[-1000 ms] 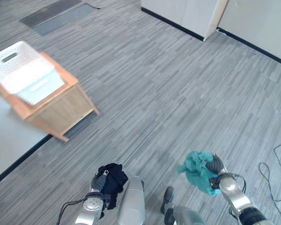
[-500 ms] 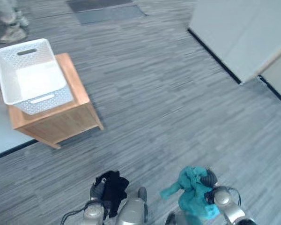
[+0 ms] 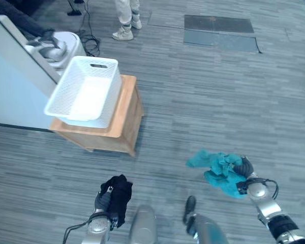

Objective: Tidy up the quilt and then pick up the clothes from the bed and put them into the laundry hamper.

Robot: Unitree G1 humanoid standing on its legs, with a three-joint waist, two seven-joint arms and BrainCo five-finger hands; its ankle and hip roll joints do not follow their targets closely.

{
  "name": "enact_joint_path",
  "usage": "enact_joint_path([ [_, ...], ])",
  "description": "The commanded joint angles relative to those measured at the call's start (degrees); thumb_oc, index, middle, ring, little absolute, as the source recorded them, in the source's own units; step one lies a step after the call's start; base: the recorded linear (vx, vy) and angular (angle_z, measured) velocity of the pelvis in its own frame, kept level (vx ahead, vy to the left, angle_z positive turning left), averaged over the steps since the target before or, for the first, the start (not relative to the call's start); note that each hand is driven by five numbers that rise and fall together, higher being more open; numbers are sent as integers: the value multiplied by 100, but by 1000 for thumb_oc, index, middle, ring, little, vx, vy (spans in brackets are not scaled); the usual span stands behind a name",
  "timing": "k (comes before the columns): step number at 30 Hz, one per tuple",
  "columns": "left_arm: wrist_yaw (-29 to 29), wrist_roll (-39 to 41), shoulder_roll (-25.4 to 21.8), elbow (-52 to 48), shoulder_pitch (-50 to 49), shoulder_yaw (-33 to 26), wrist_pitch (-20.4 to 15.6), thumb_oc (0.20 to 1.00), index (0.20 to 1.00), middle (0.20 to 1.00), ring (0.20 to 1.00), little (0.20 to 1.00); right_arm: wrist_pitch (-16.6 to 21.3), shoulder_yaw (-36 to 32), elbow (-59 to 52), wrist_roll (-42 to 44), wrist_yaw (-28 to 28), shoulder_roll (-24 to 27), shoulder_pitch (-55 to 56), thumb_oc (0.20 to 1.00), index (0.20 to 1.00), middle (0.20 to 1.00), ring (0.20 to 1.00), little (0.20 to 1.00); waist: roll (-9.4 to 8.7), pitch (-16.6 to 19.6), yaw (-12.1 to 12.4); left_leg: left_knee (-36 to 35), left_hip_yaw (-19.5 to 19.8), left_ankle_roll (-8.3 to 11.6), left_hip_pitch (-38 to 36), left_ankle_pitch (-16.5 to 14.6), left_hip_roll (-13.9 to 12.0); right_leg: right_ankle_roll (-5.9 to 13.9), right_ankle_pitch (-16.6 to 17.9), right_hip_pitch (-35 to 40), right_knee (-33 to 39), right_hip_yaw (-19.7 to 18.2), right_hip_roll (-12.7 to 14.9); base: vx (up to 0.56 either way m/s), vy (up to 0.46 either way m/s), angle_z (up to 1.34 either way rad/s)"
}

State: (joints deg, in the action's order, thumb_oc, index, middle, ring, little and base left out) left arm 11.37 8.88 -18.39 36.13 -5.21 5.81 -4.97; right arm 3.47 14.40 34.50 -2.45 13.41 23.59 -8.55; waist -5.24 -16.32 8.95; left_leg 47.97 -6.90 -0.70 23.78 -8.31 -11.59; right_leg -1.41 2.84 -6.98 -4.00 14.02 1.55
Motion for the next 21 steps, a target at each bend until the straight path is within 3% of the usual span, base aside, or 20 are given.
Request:
enact_joint_path([
  [1, 39, 49, -328, -513, 462, -12, -380, 200, 200, 200, 200, 200, 259, -229, -1018, 22, -93, 315, 19, 200, 200, 200, 200, 200, 110, -208, 14, -1919, -393, 158, -754, -78, 116, 774, -911, 1163, 590, 216, 585, 507, 7, 65],
  [2, 4, -30, -323, -595, 437, -2, -385, 200, 200, 200, 200, 200, 297, -275, -892, 70, -82, 282, 13, 200, 200, 200, 200, 200, 95, -126, 53, -2290, -700, 124, -620, -57, 200, 769, -1001, 1329, 660, 337, 498, 566, 37, 48],
  [3, -52, -141, -316, -546, 359, 19, -306, 200, 200, 200, 200, 200, 325, -310, -465, 172, 16, 128, -75, 200, 200, 200, 200, 200, 132, 53, 77, -3140, -1569, 242, -523, 407, 290, 796, -1216, 1628, 658, 617, 285, 562, 30, 47],
  [5, -51, -143, -318, -546, 357, 14, -305, 200, 200, 200, 200, 200, 342, -300, -435, 176, 21, 122, -93, 200, 200, 200, 200, 200, 107, 55, 69, -3220, -1580, 245, -553, 459, 326, 796, -1220, 1623, 655, 622, 306, 477, 57, 98],
  [6, -94, -136, -367, -442, 324, 10, -244, 200, 200, 200, 200, 200, 310, -171, -267, 90, -30, -51, -168, 200, 200, 200, 200, 200, -8, 145, 209, -3721, -1996, 180, -807, 593, 374, 1005, -1118, 1728, -37, 983, 280, 965, 252, 71],
  [7, -127, -194, -438, -420, 234, 38, -224, 200, 200, 200, 200, 200, 328, -93, -373, 16, -119, -206, -166, 200, 200, 200, 200, 200, -54, 161, 226, -4177, -1676, -138, -1322, 406, 805, 1307, -803, 1518, -1354, 1029, 470, 969, 272, -4],
  [8, -127, -194, -444, -422, 229, 37, -224, 200, 200, 200, 200, 200, 329, -92, -375, 12, -119, -213, -161, 200, 200, 200, 200, 200, -75, 153, 204, -4233, -1665, -168, -1355, 413, 866, 1348, -838, 1505, -1433, 1040, 528, 572, 251, 64],
  [9, -104, -200, -417, -317, 258, 38, -205, 200, 200, 200, 200, 200, 312, -72, -408, -49, -143, -280, -145, 200, 200, 200, 200, 200, -126, 118, 103, -4301, -1546, -296, -1506, 343, 1040, 1553, -403, 1332, -2068, 940, 682, 285, 123, 110],
  [10, -36, -269, -426, -241, 283, 42, -152, 200, 200, 200, 200, 200, 289, -63, -438, -107, -162, -331, -168, 200, 200, 200, 200, 200, -51, 75, -4, -4489, -1418, -390, -1740, 298, 1061, 1592, -163, 922, -2723, 661, 712, 592, 65, 175],
  [11, -10, -275, -459, -298, 355, 100, -202, 200, 200, 200, 200, 200, 333, -42, -573, -76, -165, -378, -186, 200, 200, 200, 200, 200, 143, -17, -177, -4844, -1001, -336, -2163, 372, 1015, 1536, -297, 277, -2888, 366, 714, 438, -2, 118],
  [12, -10, -275, -459, -298, 354, 100, -202, 200, 200, 200, 200, 200, 332, -42, -574, -76, -165, -377, -186, 200, 200, 200, 200, 200, 142, -19, -181, -4848, -998, -336, -2166, 375, 1017, 1536, -299, 279, -2889, 369, 717, 374, -89, 140],
  [14, -11, -290, -484, -387, 430, 182, -293, 200, 200, 200, 200, 200, 392, 11, -763, -50, -169, -317, -153, 200, 200, 200, 200, 200, 295, -42, -346, -4946, -593, -205, -2235, 589, 960, 1177, -602, 25, -2097, 200, 588, 225, -121, 151],
  [15, -11, -290, -482, -386, 428, 181, -294, 200, 200, 200, 200, 200, 393, 13, -764, -50, -169, -316, -151, 200, 200, 200, 200, 200, 300, -51, -373, -4946, -566, -202, -2242, 590, 960, 1175, -605, 52, -2084, 229, 589, 337, -153, 166],
  [16, -15, -287, -478, -388, 498, 225, -352, 200, 200, 200, 200, 200, 411, 10, -836, -34, -171, -287, -112, 200, 200, 200, 200, 200, 331, -19, -513, -4951, -283, -119, -2285, 591, 971, 1034, -762, 7, -1326, -116, 480, 554, -288, 182],
  [17, 52, -364, -510, -382, 687, 231, -372, 200, 200, 200, 200, 200, 347, -73, -933, -72, -120, -201, -34, 200, 200, 200, 200, 200, 300, 27, -781, -5010, 238, -20, -2509, 422, 1013, 996, -681, -108, -182, -1168, 365, 550, -286, 198],
  [18, 52, -365, -509, -381, 688, 230, -371, 200, 200, 200, 200, 200, 345, -73, -936, -72, -121, -200, -33, 200, 200, 200, 200, 200, 304, 29, -790, -5008, 248, -19, -2500, 428, 1010, 994, -657, -95, -145, -1156, 363, 547, -275, 218],
  [19, 49, -337, -548, -418, 745, 205, -485, 200, 200, 200, 200, 200, 353, -67, -930, 3, -204, -235, -16, 200, 200, 200, 200, 200, 191, 62, -742, -4948, 345, 36, -2613, 259, 1046, 1007, -612, 13, 106, -1322, 395, 421, -302, 254],
  [20, 107, -371, -522, -535, 669, 117, -481, 200, 200, 200, 200, 200, 374, 118, -1054, -171, -235, -228, -183, 200, 200, 200, 200, 200, 103, -100, -613, -4237, 340, 147, -2499, -33, 994, 1041, -367, 3, -70, -849, 558, 418, -301, 181],
  [21, 106, -371, -523, -535, 671, 114, -481, 200, 200, 200, 200, 200, 375, 120, -1051, -171, -235, -230, -187, 200, 200, 200, 200, 200, 95, -86, -628, -4230, 352, 146, -2468, -22, 1001, 1041, -351, -11, -55, -838, 567, 359, -303, 108],
])
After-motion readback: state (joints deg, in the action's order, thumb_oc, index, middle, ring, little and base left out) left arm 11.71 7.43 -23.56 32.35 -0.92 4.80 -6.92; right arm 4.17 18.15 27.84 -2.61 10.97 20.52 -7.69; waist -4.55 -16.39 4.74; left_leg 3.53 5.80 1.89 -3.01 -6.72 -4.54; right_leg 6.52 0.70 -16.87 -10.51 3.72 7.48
